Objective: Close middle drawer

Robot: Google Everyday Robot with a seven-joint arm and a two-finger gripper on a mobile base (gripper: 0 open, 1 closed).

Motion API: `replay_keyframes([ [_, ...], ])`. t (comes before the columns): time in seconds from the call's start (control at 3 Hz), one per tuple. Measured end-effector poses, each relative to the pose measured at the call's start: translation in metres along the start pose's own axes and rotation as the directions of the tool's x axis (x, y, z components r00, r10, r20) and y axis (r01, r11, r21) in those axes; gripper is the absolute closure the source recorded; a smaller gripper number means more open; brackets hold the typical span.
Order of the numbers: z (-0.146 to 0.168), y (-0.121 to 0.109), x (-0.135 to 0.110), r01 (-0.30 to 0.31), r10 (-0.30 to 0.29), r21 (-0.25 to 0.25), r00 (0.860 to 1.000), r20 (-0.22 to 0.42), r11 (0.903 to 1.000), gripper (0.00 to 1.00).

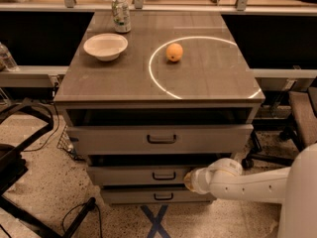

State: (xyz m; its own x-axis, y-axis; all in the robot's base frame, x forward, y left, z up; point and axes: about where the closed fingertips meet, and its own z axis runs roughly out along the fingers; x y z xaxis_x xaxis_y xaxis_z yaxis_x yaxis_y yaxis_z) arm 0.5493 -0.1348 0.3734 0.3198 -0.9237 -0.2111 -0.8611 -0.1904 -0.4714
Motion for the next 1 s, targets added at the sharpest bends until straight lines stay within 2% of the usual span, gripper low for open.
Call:
replay_keyframes([
  [0.33,0.009,-0.014,-0.007,0.029,-0.030,0.008,0.999,0.020,0.9995,1.00],
  [0.67,0.009,-0.014,-0.007,0.029,-0.030,0.008,0.999,0.020,0.9995,1.00],
  [1.0,-0.021,-0.004,0.006,-0.025,0.025,0.006,1.000,-0.009,0.9997,1.00],
])
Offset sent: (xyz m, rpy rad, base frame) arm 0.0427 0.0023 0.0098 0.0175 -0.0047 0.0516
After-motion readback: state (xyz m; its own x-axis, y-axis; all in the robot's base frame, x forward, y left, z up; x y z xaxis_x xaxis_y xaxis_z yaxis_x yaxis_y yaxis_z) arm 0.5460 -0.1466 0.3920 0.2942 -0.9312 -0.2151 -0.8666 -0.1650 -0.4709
